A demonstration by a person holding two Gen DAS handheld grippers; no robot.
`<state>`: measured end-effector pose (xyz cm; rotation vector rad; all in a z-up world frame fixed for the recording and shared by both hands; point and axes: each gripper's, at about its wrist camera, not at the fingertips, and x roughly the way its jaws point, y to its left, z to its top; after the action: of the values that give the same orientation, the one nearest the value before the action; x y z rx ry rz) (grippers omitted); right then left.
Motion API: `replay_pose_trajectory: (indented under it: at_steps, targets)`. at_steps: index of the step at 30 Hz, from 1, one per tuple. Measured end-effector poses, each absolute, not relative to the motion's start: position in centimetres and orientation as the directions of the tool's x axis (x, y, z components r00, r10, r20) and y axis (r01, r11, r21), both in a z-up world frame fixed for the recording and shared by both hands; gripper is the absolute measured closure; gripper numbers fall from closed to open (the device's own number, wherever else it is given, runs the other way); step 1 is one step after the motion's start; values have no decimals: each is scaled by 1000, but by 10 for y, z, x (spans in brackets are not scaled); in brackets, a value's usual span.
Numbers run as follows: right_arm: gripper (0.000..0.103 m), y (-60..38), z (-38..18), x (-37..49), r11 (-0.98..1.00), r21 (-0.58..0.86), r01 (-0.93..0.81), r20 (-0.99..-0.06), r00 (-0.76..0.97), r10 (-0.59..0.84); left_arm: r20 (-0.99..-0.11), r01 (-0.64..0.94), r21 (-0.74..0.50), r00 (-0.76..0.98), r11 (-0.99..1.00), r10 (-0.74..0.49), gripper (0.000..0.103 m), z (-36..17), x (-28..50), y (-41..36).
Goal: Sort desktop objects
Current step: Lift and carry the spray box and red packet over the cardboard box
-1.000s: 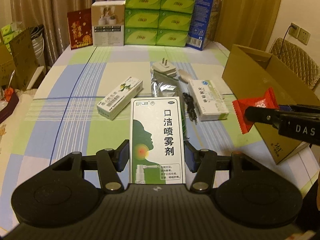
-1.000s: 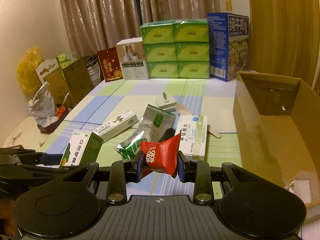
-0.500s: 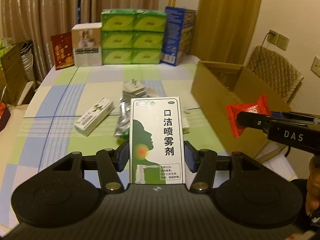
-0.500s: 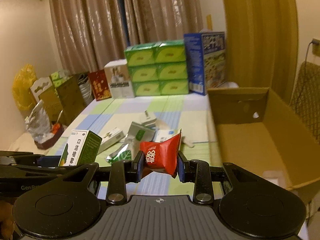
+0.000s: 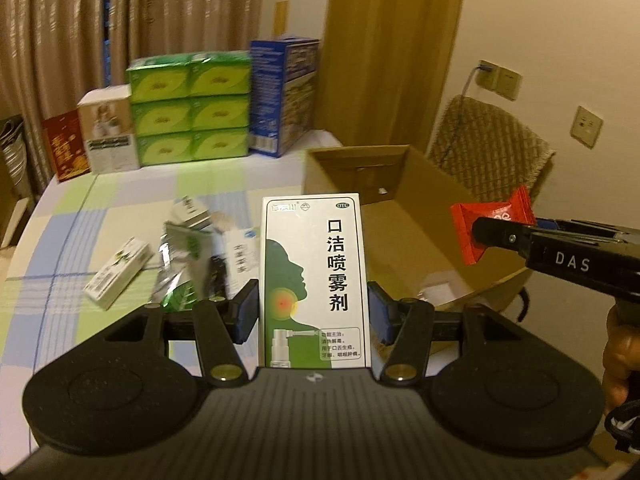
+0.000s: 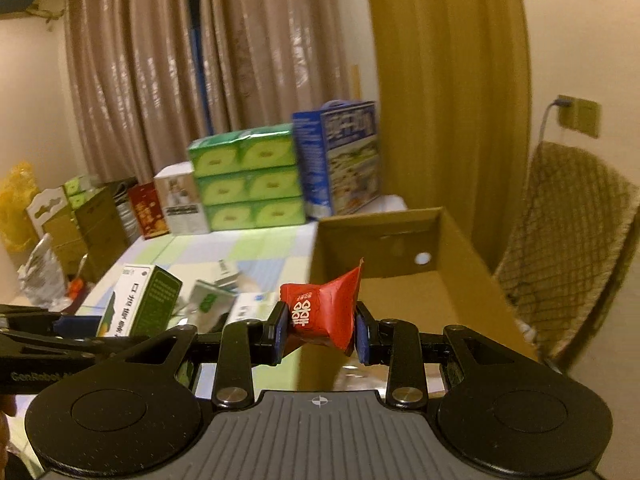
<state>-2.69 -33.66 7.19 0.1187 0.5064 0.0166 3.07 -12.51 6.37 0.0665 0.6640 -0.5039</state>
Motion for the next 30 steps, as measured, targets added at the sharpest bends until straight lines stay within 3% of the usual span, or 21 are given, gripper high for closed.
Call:
replay_pose_trajectory:
  at_steps: [13, 30]
  targets:
    - [73, -409, 74, -26, 987, 112, 113, -488, 872, -44, -607, 561, -141, 602, 816, -519, 52, 77, 51, -212]
    - [72, -444, 45, 22, 981, 134, 140, -543, 839, -46, -657, 564, -193, 534, 803, -532, 53, 42, 110, -267]
